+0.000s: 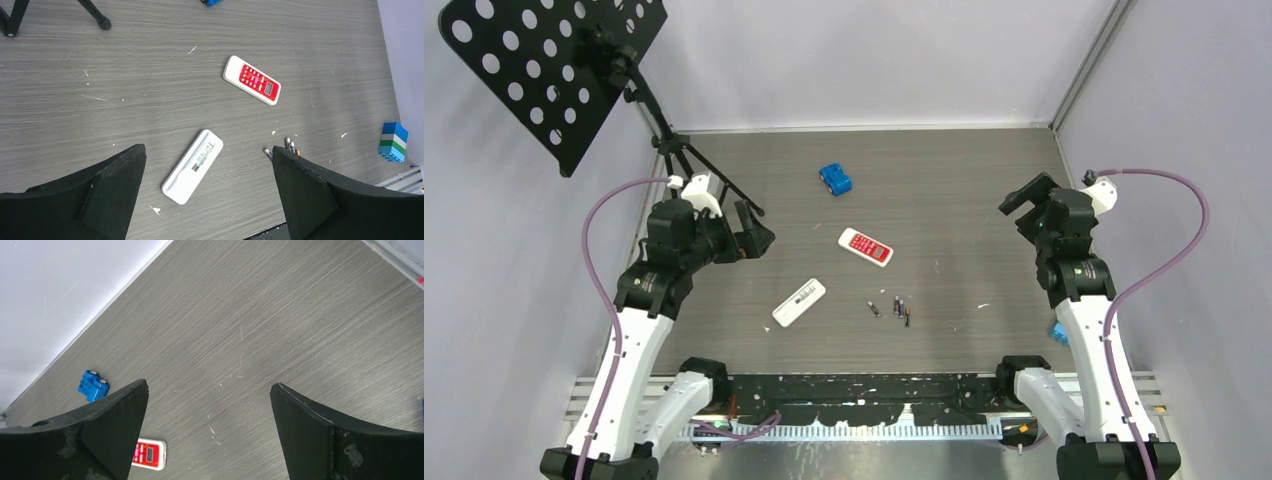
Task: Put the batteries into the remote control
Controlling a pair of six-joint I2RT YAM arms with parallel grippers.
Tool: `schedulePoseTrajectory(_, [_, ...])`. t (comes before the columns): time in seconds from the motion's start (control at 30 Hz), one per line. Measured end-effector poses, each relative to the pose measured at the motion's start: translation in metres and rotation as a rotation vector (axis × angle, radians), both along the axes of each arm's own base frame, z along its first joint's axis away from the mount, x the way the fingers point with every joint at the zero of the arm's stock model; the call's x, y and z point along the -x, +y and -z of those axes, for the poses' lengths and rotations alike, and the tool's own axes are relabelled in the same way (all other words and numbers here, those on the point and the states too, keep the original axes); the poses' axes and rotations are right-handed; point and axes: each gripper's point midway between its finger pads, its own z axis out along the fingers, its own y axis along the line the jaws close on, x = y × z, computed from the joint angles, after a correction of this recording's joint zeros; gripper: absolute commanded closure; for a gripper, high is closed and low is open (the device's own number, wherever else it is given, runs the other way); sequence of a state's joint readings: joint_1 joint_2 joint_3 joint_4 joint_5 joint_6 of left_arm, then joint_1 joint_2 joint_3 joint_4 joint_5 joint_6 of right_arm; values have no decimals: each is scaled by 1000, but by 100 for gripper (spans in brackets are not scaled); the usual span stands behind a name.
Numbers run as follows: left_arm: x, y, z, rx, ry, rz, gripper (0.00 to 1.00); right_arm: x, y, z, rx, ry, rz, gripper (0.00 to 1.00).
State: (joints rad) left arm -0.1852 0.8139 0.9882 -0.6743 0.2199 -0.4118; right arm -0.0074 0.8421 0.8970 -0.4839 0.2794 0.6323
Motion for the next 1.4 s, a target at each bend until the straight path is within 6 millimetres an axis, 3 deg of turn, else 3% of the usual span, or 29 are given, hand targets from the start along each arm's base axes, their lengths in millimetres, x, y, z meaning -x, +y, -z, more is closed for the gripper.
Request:
schedulePoseTrajectory(0.17, [4,2,-5,-4,-27,-3,0,-3,19,-1,-17,-5,-116,2])
schedulePoseTrajectory(0.3, [16,-7,-14,22,-102,72,0,-6,32,-2,-28,-11,-198,5])
schedulePoseTrajectory(0.53, [18,-28,-10,65,-98,200,1,-15,62,17,-121,51,-330,9])
schedulePoseTrajectory(0.67, [7,-39,20,77,33,230,5,-12,91,38,-170,106,-411,9])
schedulePoseTrajectory(0.73, [6,-46,49,62,134,230,6,-6,110,49,-177,138,-465,9])
schedulePoseTrajectory(0.87, [22,-67,109,-47,300,248,7,7,147,73,-182,211,-562,9])
schedulePoseTrajectory(0.97, [32,-79,130,-114,350,272,11,10,162,85,-192,254,-593,10])
schedulePoseTrajectory(1.17, [36,-68,187,-249,482,169,13,17,190,105,-184,315,-666,14])
schedulePoseTrajectory(1.27, [39,-56,197,-280,503,106,14,23,215,111,-170,327,-754,19])
schedulePoseTrajectory(1.4, [35,-41,190,-283,471,-15,6,41,261,135,-141,395,-899,19])
